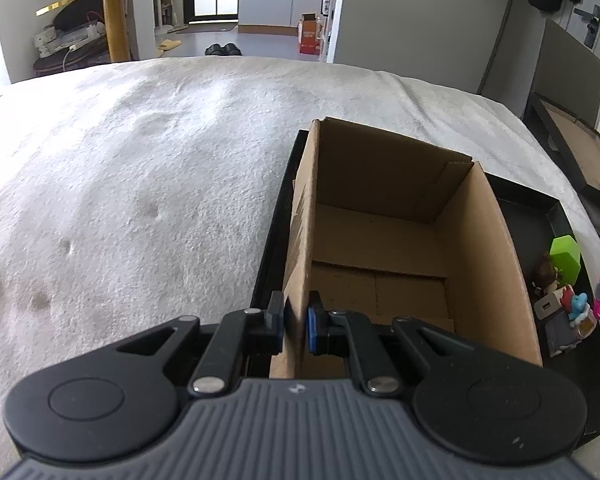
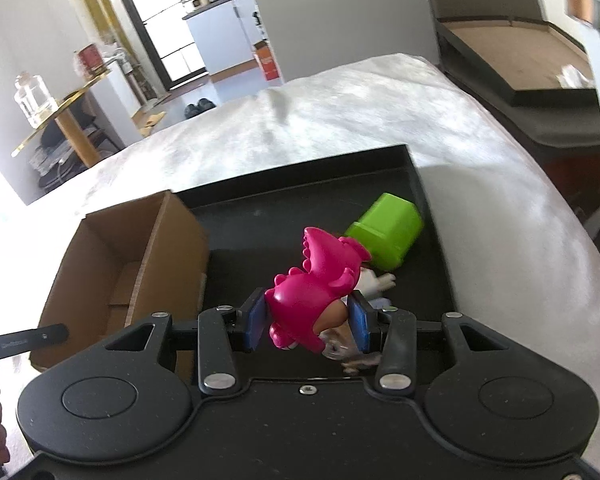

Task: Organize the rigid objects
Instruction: 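Close the right gripper on the pink figure while the left gripper clamps the box wall, then carry the pink figure into the box and open the right gripper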

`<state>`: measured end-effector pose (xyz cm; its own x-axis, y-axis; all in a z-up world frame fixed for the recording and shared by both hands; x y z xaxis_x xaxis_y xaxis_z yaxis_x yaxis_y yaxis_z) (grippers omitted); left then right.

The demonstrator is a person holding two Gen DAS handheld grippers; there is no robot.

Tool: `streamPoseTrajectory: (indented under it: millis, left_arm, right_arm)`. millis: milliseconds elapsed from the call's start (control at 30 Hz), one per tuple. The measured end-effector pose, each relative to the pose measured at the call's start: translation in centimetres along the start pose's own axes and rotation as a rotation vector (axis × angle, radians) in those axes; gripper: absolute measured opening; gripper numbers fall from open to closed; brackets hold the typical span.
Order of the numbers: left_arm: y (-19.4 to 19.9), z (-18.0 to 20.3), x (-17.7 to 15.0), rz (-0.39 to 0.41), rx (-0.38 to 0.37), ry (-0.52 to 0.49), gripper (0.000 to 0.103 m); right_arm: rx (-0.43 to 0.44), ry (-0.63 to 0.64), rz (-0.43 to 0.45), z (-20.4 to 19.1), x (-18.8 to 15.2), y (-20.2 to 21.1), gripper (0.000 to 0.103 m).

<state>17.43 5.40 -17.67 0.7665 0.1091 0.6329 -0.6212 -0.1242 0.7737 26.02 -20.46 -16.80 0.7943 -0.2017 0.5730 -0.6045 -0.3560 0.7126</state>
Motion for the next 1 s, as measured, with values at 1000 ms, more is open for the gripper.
streamPoseTrajectory:
  millis: [1000]
  left_arm:
    - [-0.6, -1.1, -0.1, 0.021, -0.068, 0.056, 0.011]
  right_arm:
    - [0.141, 0.251, 0.0, -15.7, -0.5, -3.0, 0.043]
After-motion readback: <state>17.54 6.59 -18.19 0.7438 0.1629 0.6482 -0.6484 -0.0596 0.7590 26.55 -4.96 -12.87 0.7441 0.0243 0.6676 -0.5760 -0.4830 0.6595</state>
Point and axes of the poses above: each gripper's, at about its wrist camera, not at the fingertips, and y roughly against the way its jaws point, z to its right, x to its top, the point moved 10 cm from there along -y, roughly the way its jaws point, and after that the axes turned 10 degrees about -y, right-handed, at the moved point
